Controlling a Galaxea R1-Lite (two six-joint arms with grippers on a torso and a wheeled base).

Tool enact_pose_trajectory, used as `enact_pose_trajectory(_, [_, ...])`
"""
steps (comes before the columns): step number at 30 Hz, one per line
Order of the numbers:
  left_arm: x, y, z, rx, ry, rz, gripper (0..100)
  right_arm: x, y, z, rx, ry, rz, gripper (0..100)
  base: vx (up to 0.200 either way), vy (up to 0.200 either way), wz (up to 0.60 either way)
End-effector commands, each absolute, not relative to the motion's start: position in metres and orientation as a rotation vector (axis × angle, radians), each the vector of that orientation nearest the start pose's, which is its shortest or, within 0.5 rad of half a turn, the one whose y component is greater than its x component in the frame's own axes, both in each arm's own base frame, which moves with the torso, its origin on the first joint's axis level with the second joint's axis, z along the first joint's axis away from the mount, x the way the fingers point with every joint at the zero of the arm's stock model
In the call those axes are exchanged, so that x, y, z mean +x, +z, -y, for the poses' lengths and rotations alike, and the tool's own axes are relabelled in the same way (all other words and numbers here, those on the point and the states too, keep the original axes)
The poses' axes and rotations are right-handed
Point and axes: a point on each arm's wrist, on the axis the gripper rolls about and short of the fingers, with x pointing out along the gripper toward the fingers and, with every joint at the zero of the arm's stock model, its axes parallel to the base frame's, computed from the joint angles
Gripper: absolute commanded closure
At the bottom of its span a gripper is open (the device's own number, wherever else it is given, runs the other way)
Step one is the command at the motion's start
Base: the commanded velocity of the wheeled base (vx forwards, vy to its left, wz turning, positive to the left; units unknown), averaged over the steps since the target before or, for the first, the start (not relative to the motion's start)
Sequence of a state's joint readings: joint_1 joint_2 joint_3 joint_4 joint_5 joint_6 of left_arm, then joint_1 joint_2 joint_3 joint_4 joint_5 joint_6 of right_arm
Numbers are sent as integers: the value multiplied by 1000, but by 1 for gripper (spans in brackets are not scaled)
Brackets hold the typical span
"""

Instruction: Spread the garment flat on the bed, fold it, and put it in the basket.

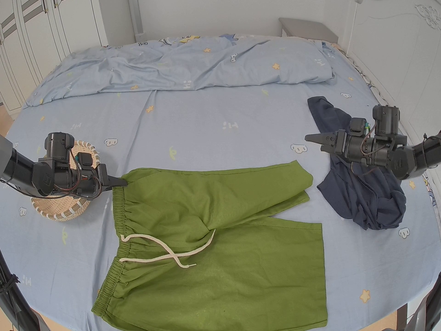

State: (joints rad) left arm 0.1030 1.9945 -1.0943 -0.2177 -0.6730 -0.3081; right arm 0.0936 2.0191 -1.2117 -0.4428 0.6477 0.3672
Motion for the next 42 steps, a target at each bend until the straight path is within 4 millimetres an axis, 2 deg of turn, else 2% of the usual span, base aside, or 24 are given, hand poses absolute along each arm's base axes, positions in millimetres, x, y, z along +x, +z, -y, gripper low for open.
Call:
enact_pose_trajectory(1, [365, 124, -24, -550, -446, -720, 100, 436, 145, -51, 340, 668, -536, 0, 0, 0, 0])
enact_pose_trajectory(3, [365, 124, -25, -550, -443, -717, 100, 448, 137, -53, 309, 668, -623, 0, 0, 0, 0])
enact_pose_trajectory(13, [366, 122, -25, -552, -442, -723, 100, 471, 123, -70, 277, 699, -674, 0, 0, 0, 0])
enact_pose_trajectory(18, [366, 123, -26, -550, -442, -719, 100, 474, 118, -73, 276, 706, -682, 0, 0, 0, 0])
enact_pose_trajectory(24, [366, 123, -27, -552, -439, -718, 100, 478, 103, -75, 282, 703, -712, 0, 0, 0, 0])
enact_pose_trajectory(36, [367, 121, -27, -553, -438, -723, 100, 480, 96, -87, 276, 727, -724, 0, 0, 0, 0])
enact_pose_trajectory(37, [367, 121, -27, -553, -438, -721, 100, 480, 96, -88, 275, 729, -721, 100, 0, 0, 0])
enact_pose_trajectory(42, [367, 121, -27, -553, -438, -721, 100, 481, 96, -88, 273, 730, -715, 100, 0, 0, 0])
